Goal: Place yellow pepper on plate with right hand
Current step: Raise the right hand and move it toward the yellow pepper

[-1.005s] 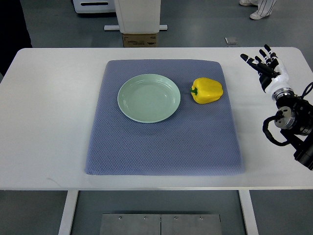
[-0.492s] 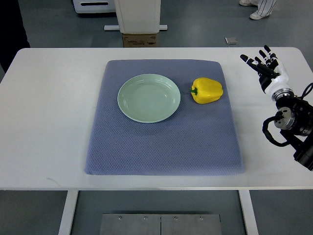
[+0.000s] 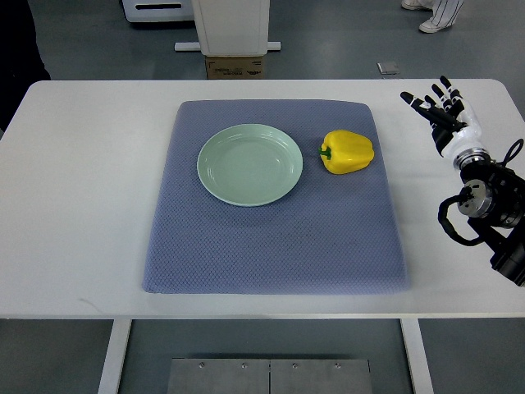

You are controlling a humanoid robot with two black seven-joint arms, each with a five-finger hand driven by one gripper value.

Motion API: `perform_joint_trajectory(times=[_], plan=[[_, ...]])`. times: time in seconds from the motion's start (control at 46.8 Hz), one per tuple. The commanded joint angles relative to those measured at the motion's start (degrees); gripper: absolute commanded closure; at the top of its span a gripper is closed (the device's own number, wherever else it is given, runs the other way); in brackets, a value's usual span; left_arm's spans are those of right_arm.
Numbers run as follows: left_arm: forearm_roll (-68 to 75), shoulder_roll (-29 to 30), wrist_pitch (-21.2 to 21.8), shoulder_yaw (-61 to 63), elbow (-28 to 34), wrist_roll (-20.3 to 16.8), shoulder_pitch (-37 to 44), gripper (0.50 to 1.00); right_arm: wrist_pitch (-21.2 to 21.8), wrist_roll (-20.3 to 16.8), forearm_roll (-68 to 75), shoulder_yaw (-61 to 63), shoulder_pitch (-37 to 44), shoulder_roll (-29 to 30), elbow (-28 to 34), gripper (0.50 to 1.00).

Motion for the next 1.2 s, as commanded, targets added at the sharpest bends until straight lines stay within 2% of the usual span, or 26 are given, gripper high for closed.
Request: perform_joint_trajectory(times=[0.0,0.214,0.641,0.855,1.176], plan=[[0.0,0.0,0.0,0.0,0.0,0.0,0.0,0.500,0.0,0.0,0.0,0.0,-0.1,0.1,-0.5,0.500],[0.0,0.0,0.0,0.0,0.0,0.0,0.0,0.500,0.0,-0.1,0.0,0.0,-0.1,1.2,-2.8,0.500],[0.0,0.0,0.0,0.0,0.0,0.0,0.0,0.500,0.1,0.0,0.0,-0.4,0.5,2.6,-2.8,0.500],[0.1,0.0,0.0,0.0,0.0,0.0,0.0,0.500,0.7,0.1,-0.1,-0.4,0.8,5.4,-2.8,0.500],[0.0,0.0,0.0,0.0,0.0,0.0,0.0,0.500,0.6,1.8,0.2,0.5,1.0,5.4,-3.0,0.500]])
